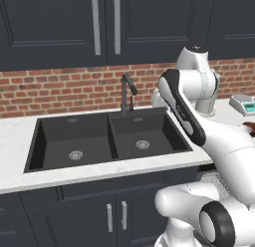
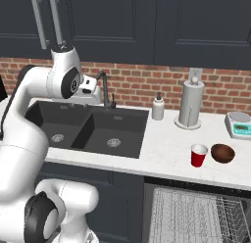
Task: Pick up the cup and bowl from the counter, place them in the dishwasher, and close the dishwasher door.
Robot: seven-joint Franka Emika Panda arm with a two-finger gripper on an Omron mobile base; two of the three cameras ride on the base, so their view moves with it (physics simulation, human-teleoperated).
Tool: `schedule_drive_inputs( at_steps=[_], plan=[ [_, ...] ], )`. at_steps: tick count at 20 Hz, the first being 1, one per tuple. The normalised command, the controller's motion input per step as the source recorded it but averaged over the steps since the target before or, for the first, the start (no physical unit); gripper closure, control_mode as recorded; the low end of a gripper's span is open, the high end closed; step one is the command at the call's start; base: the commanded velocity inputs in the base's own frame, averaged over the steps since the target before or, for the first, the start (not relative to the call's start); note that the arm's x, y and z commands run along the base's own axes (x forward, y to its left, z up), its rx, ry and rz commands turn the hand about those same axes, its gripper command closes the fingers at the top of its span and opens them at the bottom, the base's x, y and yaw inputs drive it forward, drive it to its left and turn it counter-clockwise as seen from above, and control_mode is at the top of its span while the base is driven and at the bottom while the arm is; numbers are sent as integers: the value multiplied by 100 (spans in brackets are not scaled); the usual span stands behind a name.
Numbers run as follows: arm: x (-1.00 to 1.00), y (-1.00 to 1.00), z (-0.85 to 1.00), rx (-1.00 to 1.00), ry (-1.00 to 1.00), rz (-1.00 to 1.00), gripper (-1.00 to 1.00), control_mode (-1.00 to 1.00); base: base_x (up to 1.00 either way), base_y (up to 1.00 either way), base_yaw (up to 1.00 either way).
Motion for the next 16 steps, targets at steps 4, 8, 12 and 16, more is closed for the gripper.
schedule_drive_inputs(
  at_steps=[4, 8, 12, 16],
  plan=[
    [0, 0, 0, 0, 0, 0, -100, 100, 0, 0, 0],
    [0, 0, 0, 0, 0, 0, -100, 100, -5, 1, -3],
    [0, 0, 0, 0, 0, 0, -100, 100, -24, 0, -30],
    [0, 0, 0, 0, 0, 0, -100, 100, -9, 0, -62]
  ],
)
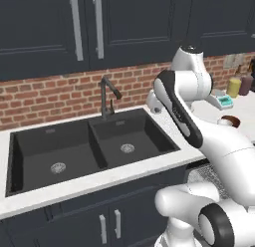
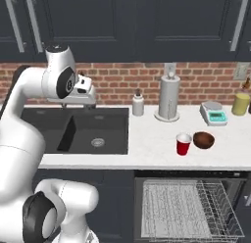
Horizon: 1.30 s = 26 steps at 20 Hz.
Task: Pick up the cup and bowl from the counter, place them in the dishwasher, and close the dishwasher door.
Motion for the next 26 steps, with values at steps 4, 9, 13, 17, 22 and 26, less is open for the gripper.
schedule_drive_inputs(
  at_steps=[4, 9, 13, 17, 22, 26],
  plan=[
    [0, 0, 0, 0, 0, 0, -100, 100, 0, 0, -69],
    [0, 0, 0, 0, 0, 0, -100, 100, 0, 2, -64],
    [0, 0, 0, 0, 0, 0, -100, 100, 0, 2, -61],
    [0, 0, 0, 0, 0, 0, -100, 100, 0, 6, -57],
    [0, 0, 0, 0, 0, 0, -100, 100, 0, 23, -48],
    [0, 0, 0, 0, 0, 0, -100, 100, 0, 32, -38]
  ],
)
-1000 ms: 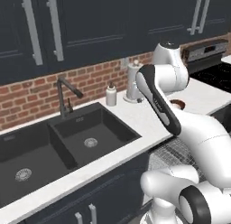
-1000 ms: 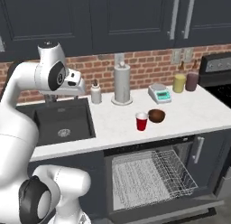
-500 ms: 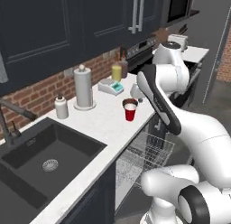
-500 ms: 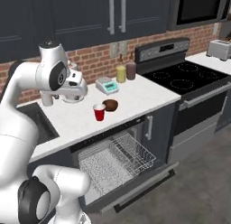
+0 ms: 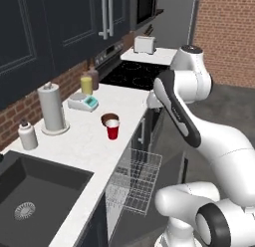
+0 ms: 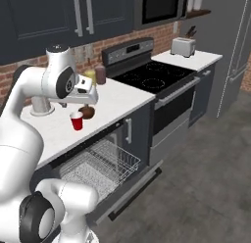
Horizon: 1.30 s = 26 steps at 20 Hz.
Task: Pick up the cup and bowl from the counter, place them in the dishwasher, and close the dishwasher door.
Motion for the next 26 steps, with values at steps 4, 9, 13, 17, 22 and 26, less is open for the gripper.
schedule_drive_inputs(
  at_steps=[4, 9, 13, 17, 22, 26],
  plan=[
    [0, 0, 0, 0, 0, 0, -100, 100, 0, 34, -34],
    [0, 0, 0, 0, 0, 0, -100, 100, 0, 36, -30],
    [0, 0, 0, 0, 0, 0, -100, 100, 0, 43, -23],
    [0, 0, 0, 0, 0, 0, -100, 100, 0, 41, -16],
    [0, 0, 0, 0, 0, 0, -100, 100, 0, 39, -11],
    [-3, 6, 0, 0, 0, -1, -100, -100, 0, 5, -2]
  ],
)
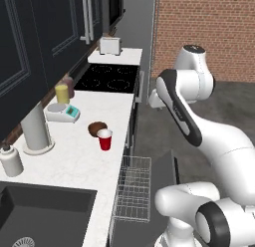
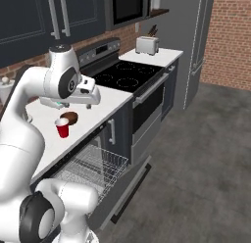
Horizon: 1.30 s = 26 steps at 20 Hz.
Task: Pick up the cup and bowl from the counter, place them in the dishwasher, and close the dishwasher door.
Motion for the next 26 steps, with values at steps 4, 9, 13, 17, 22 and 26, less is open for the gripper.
schedule_drive_inputs(
  at_steps=[4, 9, 13, 17, 22, 26],
  plan=[
    [-9, 6, 0, 0, 0, 0, -100, -100, 0, 0, 0],
    [-4, 11, 0, 0, 0, 0, -100, -100, 0, 0, 0],
    [1, 26, -11, 4, 0, -3, -100, -100, 0, 0, 0],
    [30, 45, -39, 9, 5, -3, -100, -100, 0, 0, 0],
    [45, 47, -51, 9, 6, -3, -100, -100, 0, 0, 0],
    [40, 50, -50, 6, 2, -5, -100, -100, 0, 0, 0]
  ],
)
